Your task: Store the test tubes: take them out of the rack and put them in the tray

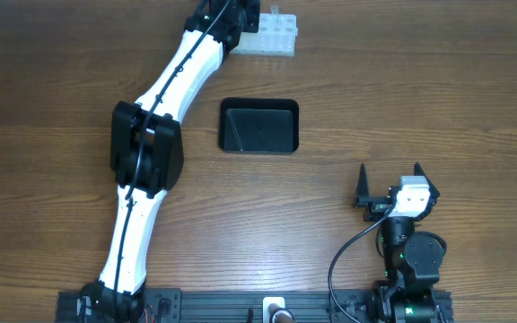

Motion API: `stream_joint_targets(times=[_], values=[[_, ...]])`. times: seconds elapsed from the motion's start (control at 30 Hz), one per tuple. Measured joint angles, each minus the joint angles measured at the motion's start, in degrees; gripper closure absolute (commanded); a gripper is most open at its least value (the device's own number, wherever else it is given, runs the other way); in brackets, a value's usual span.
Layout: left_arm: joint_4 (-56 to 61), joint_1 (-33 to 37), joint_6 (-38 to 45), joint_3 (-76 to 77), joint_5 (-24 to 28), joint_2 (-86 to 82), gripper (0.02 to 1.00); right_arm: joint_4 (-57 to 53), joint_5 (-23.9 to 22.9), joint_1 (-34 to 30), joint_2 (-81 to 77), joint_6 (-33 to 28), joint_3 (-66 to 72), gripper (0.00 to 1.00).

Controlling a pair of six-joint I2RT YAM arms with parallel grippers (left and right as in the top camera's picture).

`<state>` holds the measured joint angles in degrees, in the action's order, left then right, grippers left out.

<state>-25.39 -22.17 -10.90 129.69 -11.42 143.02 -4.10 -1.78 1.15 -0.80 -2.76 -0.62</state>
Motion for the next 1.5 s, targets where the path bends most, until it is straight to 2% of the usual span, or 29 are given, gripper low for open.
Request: stream_joint_targets(times=[0.37, 1.1, 1.27, 1.5], values=[[-1.92, -0.15, 0.00, 0.02, 0.00, -0.31, 0.967, 0.02, 0.00, 0.00, 0.00, -0.02, 0.00, 0.009], [-2.93, -0.37, 0.00, 0.02, 0.00, -10.45, 0.972, 0.02, 0.00, 0.00, 0.00, -0.02, 0.00, 0.009], [-8.94, -0.63, -0.02, 0.02, 0.00, -14.88, 0.976, 0.02, -0.02, 0.00, 0.00, -0.04, 0.00, 0.009], [-25.64, -2.34, -2.45, 0.04, 1.40, -20.44, 0.980, 0.02, 0.00, 0.00, 0.00, -0.02, 0.00, 0.009]])
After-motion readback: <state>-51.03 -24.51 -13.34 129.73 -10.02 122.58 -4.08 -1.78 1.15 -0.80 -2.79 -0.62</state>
